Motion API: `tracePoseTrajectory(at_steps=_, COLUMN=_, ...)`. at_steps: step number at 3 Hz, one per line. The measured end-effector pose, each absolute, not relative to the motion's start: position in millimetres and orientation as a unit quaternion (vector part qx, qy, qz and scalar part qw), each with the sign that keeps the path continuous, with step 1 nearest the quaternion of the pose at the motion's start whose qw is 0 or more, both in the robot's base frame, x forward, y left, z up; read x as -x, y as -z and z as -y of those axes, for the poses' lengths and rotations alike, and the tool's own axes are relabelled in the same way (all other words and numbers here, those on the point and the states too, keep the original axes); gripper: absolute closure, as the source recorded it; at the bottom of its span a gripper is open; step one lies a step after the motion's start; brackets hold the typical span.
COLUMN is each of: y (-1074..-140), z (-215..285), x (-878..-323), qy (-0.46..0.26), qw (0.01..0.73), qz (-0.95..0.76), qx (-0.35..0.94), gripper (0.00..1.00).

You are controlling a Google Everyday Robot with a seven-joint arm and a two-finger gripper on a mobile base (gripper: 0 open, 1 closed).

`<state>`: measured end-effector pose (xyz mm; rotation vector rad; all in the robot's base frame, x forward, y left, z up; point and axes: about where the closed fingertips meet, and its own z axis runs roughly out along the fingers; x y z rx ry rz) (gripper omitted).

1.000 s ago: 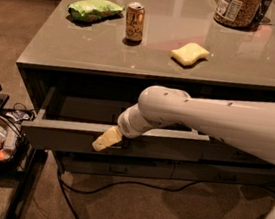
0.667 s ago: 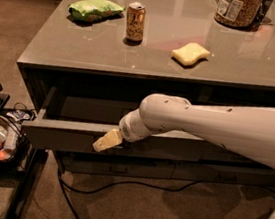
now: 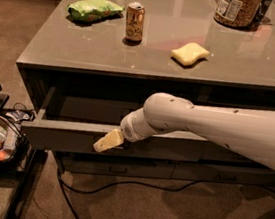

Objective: Open top drawer

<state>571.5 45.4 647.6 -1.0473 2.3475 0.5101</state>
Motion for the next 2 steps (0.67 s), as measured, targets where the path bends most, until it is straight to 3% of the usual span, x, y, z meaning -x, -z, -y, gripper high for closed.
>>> tracePoseTrajectory(at_steps=1, y=-650.0, z=-57.1, x=-569.2, qy=-0.241, qw=0.254, qz=-0.853, qx=0.387, gripper=0.00)
tracePoseTrajectory(at_steps=2, y=-650.0, z=-57.1, x=-569.2, qy=-0.241, qw=0.254, qz=-0.853, qx=0.387, gripper=0.00)
